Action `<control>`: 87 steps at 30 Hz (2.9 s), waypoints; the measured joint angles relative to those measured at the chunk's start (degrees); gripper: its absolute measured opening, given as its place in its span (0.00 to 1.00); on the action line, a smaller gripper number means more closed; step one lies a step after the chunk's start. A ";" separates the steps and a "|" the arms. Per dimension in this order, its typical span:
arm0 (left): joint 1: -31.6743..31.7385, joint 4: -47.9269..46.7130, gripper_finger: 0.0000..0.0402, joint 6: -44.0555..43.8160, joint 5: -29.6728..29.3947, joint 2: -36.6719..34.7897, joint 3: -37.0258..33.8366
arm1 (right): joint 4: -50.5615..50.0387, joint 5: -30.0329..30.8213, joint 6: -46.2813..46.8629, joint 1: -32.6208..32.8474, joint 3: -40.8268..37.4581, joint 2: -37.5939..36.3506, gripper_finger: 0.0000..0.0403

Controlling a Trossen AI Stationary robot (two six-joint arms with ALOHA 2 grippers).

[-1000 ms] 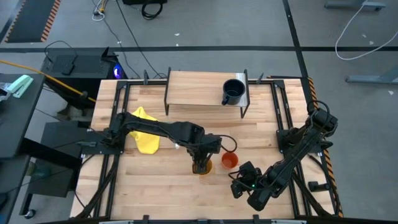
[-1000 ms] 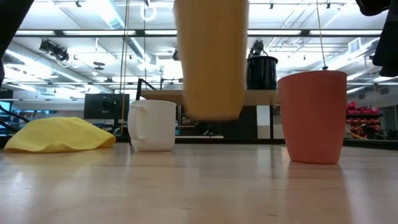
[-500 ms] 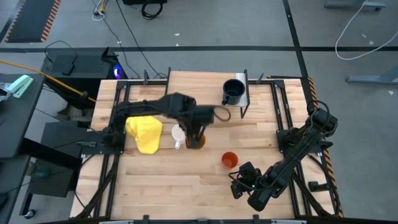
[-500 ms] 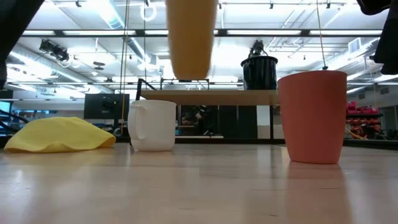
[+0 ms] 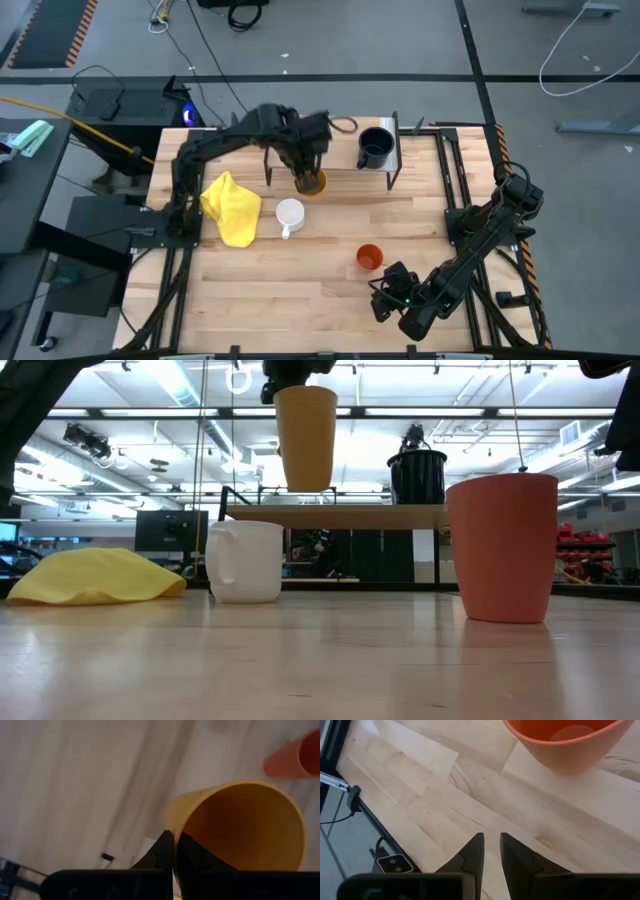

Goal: Stack small to large cups/mugs on shelf
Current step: Put the yellow cup on the shelf

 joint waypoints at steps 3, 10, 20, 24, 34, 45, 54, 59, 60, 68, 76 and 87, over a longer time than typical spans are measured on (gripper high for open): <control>2.89 -0.09 0.03 0.07 0.00 -1.42 -0.02 | -0.01 0.00 -0.06 0.00 0.00 0.00 0.17; 9.05 -0.08 0.03 0.62 -0.52 -4.26 -0.06 | 0.05 0.00 -0.49 -0.04 0.00 0.00 0.16; 16.96 -0.06 0.03 4.27 -1.25 -4.21 -0.06 | 1.25 0.00 -0.49 -0.02 0.00 0.00 0.16; 20.78 -0.06 0.03 4.54 3.55 -4.20 -0.06 | 1.40 0.00 -0.49 -0.02 0.00 0.00 0.16; 27.08 -0.05 0.03 4.44 8.46 -4.17 -0.06 | 1.41 0.00 -0.47 -0.04 0.00 0.00 0.16; 27.22 -0.06 0.03 5.76 8.93 -4.13 -0.06 | 1.91 -0.02 -0.47 -0.04 0.00 0.00 0.16; 26.74 -0.15 0.03 4.90 8.80 -3.58 -0.49 | 3.11 -0.02 -0.47 -0.04 0.00 0.00 0.16; 25.85 -0.04 0.03 4.84 7.72 -3.58 -0.56 | 3.33 -0.02 -1.12 -0.04 0.00 0.00 0.16; 25.59 -0.04 0.03 4.76 7.40 -3.52 -0.56 | 3.33 -0.02 -1.32 -0.04 0.00 0.00 0.16; 25.20 -0.04 0.03 4.11 6.00 -3.17 -0.58 | 3.38 -0.01 -1.46 -0.04 0.00 0.00 0.16; 25.23 -0.06 0.03 2.49 5.61 -3.17 -0.58 | 3.40 0.00 -1.56 -0.04 0.00 0.00 0.16; 24.83 -0.06 0.03 0.32 5.61 -3.17 -0.58 | 3.48 0.00 -2.42 -0.04 0.00 0.00 0.16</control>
